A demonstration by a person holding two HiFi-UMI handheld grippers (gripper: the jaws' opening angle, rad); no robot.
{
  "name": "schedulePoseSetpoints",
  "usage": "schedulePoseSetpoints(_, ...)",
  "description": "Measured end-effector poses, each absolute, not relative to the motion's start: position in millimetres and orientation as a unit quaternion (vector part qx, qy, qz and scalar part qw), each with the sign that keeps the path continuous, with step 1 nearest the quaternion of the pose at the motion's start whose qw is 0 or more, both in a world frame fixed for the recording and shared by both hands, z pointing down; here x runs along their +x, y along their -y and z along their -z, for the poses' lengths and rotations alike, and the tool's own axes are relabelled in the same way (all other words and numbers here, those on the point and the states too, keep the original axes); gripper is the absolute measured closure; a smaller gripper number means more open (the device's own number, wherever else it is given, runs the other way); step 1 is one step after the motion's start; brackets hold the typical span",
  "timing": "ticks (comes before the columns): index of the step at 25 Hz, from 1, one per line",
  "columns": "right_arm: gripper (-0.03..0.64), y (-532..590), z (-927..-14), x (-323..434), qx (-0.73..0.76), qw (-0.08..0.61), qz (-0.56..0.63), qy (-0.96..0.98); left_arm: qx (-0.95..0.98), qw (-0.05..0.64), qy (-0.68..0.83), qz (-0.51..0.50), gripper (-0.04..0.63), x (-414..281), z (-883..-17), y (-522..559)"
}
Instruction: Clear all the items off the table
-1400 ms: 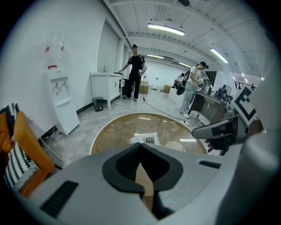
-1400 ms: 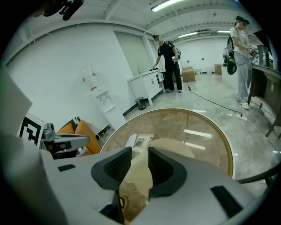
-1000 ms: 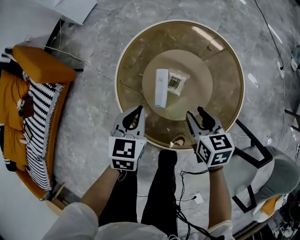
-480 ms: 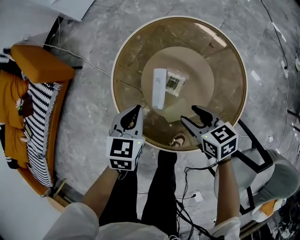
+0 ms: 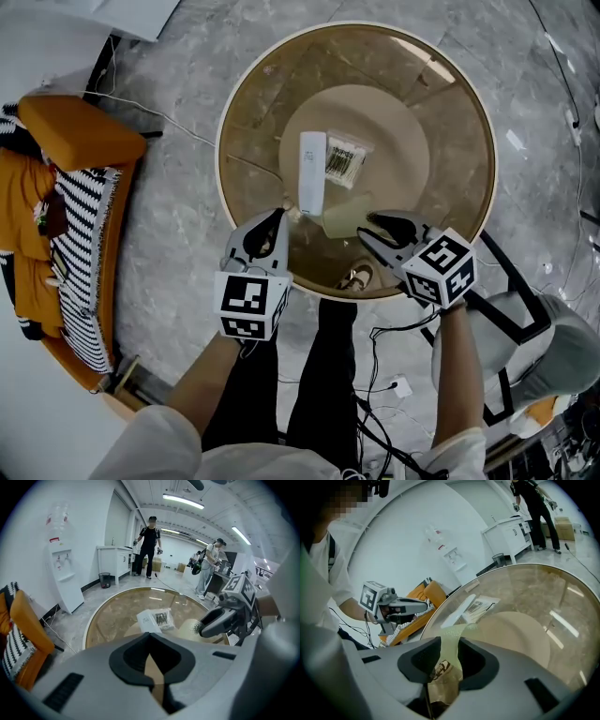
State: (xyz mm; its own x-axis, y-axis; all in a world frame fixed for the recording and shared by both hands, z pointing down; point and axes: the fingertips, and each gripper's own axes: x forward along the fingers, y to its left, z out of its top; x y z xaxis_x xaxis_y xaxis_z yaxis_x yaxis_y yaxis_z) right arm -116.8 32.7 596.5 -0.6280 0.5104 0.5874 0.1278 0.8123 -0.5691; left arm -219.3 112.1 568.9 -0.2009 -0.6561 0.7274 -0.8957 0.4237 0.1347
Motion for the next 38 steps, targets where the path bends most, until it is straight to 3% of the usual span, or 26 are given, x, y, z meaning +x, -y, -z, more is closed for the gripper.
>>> schedulePoseSetpoints(17, 0.581, -56, -578, -110, -0.180, 0.367, -0.216, 0.887, 0.525, 0.370, 0.748, -0.169, 0.592, -211, -566, -112)
schedulePoseSetpoints(38, 0.581, -32, -514, -39, 0.146, 0.302, -0.292, 0.896, 0.612, 0.341, 0.685, -0.197, 0.592, -143, -518, -87)
